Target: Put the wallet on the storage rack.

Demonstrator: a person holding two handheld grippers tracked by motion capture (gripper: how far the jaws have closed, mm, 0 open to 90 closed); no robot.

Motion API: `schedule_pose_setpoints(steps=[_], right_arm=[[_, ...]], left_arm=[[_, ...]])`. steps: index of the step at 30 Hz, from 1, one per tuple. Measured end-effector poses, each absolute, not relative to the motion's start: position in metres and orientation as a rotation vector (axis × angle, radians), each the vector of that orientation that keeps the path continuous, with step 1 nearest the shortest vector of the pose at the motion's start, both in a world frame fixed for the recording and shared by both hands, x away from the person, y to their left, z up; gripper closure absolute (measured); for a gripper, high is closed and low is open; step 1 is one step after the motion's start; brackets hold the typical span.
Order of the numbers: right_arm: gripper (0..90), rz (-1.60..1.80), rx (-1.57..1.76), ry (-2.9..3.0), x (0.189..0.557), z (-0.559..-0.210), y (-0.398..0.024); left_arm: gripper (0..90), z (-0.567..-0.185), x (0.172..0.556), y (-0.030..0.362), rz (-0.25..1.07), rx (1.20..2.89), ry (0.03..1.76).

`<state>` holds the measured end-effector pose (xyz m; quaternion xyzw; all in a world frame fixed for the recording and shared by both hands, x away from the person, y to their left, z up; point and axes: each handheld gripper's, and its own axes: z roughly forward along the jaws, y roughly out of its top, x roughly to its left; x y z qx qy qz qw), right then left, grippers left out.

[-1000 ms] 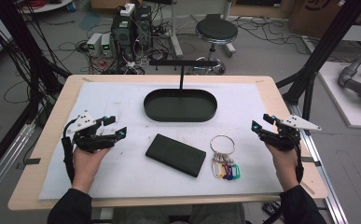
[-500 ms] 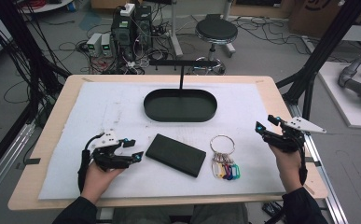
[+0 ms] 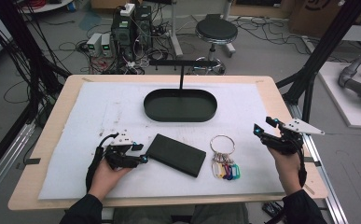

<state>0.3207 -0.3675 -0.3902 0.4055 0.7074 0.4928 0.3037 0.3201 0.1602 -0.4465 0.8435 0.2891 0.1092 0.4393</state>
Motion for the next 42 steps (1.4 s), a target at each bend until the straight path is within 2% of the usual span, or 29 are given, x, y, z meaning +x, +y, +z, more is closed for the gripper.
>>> schedule_pose_setpoints(steps=[4, 7, 9, 12, 22, 29, 33, 42], right_arm=[[38.4, 1.311, 1.073, 1.88, 0.319, -0.39, -0.366], [38.4, 1.323, 1.055, 1.893, 0.317, -0.39, -0.362], [38.3, 1.329, 1.025, 1.915, 0.314, -0.389, -0.355], [38.3, 1.335, 0.986, 1.944, 0.312, -0.389, -0.345], [38.3, 1.351, 0.883, 2.024, 0.309, -0.39, -0.321], [35.5, 1.403, 0.779, 2.082, 0.298, -0.391, -0.298], [32.9, 1.394, 0.666, 2.196, 0.282, -0.399, -0.265], [34.8, 1.167, 0.374, 2.452, 0.265, -0.429, -0.212]], left_arm=[[49.8, -0.452, 0.322, 0.152, 0.229, 2.151, 0.706], [55.3, -0.452, 0.323, 0.151, 0.244, 2.153, 0.704], [68.4, -0.451, 0.325, 0.155, 0.23, 2.145, 0.728], [72.4, -0.451, 0.325, 0.153, 0.236, 2.144, 0.739], [79.8, -0.447, 0.325, 0.153, 0.26, 2.146, 0.739], [80.4, -0.444, 0.325, 0.153, 0.233, 2.134, 0.742], [81.2, -0.44, 0.323, 0.15, 0.207, 2.115, 0.742], [82.4, -0.439, 0.322, 0.151, 0.18, 2.096, 0.746]])
